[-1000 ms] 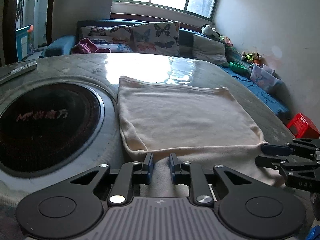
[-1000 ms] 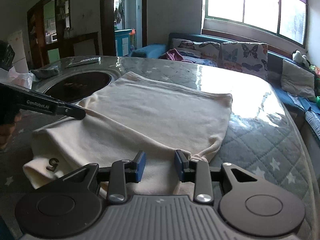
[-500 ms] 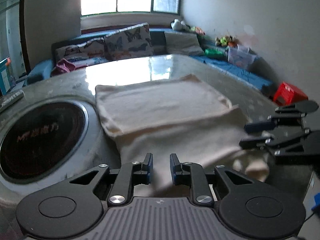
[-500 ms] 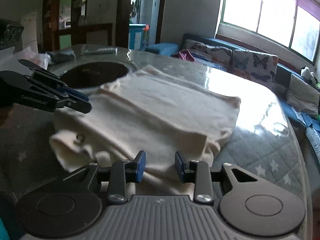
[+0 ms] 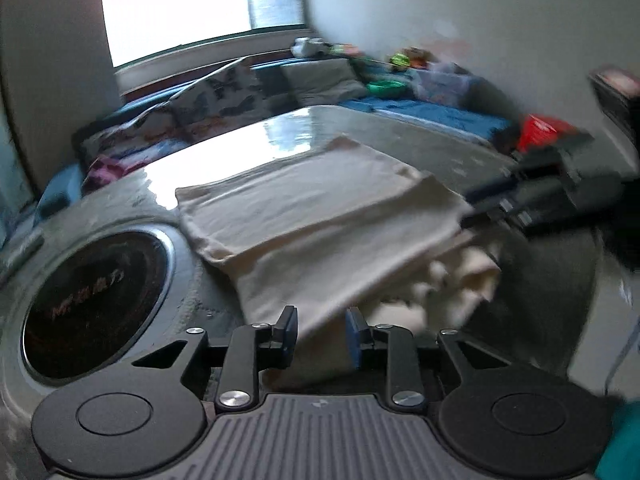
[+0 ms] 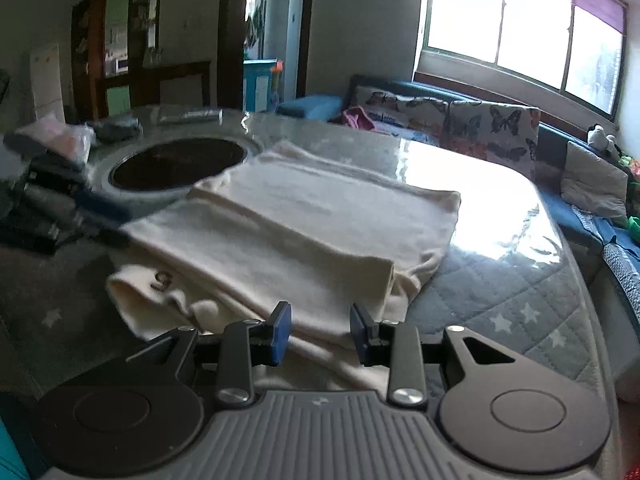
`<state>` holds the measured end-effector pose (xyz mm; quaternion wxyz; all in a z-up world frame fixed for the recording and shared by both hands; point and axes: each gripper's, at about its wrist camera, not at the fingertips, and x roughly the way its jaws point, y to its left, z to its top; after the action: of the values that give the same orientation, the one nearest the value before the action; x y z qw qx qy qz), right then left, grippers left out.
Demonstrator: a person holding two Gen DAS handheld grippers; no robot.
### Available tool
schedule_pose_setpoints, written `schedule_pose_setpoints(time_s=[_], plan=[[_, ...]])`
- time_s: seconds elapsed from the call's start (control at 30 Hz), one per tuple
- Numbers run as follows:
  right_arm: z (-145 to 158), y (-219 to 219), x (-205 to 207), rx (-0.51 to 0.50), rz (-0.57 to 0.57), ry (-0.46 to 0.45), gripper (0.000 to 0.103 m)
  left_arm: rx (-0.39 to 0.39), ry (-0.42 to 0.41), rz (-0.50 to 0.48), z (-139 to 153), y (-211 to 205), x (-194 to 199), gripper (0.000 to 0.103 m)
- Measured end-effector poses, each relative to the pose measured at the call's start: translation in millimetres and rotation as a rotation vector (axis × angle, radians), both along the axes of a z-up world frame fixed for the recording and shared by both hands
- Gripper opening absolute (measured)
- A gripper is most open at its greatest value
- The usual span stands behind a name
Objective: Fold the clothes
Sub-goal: 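Grasp the hem with the right gripper while the left gripper grasps the hem beside it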
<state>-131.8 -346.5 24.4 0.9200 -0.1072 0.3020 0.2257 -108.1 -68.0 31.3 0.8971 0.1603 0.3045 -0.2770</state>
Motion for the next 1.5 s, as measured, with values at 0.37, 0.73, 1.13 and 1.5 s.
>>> schedule_pose_setpoints(time_s=[0.37, 0.73, 1.13, 1.5], plan=[[8, -5, -12, -0.03, 0.021, 0.006, 0.038, 0.181, -0.144, -0.204, -23, -32, -24, 0.029], [5, 11, -41, -0.218, 0.198, -0.04, 0.061, 0.111, -0.147, -0.234, -25, -31, -15, 0.009], [-11, 36, -21, -0.2, 0.232, -0.079, 0.048, -0.109, -0.027, -0.107, 5, -20, 27, 0.008], [17, 21, 20, 0.01, 0.156, 0.028, 0.014, -0.025, -0.078, -0.105, -4, -12, 0, 0.048]])
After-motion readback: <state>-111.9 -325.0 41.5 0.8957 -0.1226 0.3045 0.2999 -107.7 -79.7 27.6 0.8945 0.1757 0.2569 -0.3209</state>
